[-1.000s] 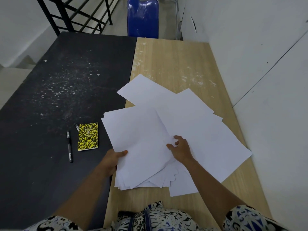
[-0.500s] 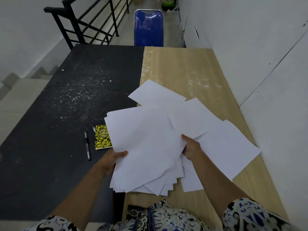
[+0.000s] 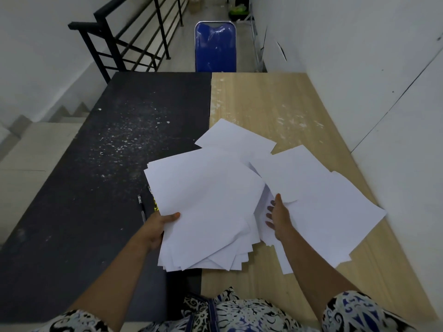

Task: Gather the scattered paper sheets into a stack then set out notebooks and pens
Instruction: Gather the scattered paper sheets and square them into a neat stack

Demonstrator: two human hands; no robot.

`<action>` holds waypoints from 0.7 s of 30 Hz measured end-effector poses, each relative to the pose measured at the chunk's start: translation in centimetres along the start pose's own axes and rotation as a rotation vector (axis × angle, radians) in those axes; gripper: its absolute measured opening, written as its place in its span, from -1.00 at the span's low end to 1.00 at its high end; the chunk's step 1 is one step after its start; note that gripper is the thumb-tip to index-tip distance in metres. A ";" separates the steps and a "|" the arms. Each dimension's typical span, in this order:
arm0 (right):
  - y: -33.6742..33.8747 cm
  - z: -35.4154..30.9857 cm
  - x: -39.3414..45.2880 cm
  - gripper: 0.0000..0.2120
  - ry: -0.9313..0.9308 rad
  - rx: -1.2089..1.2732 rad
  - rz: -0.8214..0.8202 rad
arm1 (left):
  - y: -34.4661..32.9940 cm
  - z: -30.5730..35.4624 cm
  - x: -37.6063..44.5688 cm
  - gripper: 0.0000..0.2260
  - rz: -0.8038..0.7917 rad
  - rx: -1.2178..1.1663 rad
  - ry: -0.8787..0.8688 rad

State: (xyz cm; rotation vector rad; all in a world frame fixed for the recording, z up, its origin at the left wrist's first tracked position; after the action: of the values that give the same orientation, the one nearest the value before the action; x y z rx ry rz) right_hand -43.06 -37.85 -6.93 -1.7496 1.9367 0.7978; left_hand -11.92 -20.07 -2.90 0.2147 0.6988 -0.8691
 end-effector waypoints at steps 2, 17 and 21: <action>-1.0 -1.2 -0.7 -0.47 0.252 -0.387 -0.015 | 0.0 0.6 -0.2 -0.69 -0.014 0.006 -0.005; -8.9 -6.3 -7.7 -0.68 0.304 -0.132 -0.551 | 1.0 3.6 -0.5 -0.77 -0.034 -0.063 -0.038; -8.7 -6.8 -7.6 -0.42 0.334 -0.117 -0.517 | 0.4 3.9 -0.3 -0.77 -0.047 -0.050 -0.046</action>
State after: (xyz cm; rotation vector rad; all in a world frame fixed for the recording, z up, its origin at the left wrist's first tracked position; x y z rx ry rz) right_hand -33.02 -36.98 1.83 -2.4356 1.5174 0.4601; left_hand -9.96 -21.35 0.24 0.1336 0.6844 -0.8977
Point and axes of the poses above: each hand's wrist, its own x-axis towards the middle knuckle, its own y-axis out of the back of the hand, z = x × y, the point moved 10 cm from there along x, towards the middle knuckle, and after that the axes turned 9 degrees about z, right-handed, at the moved point
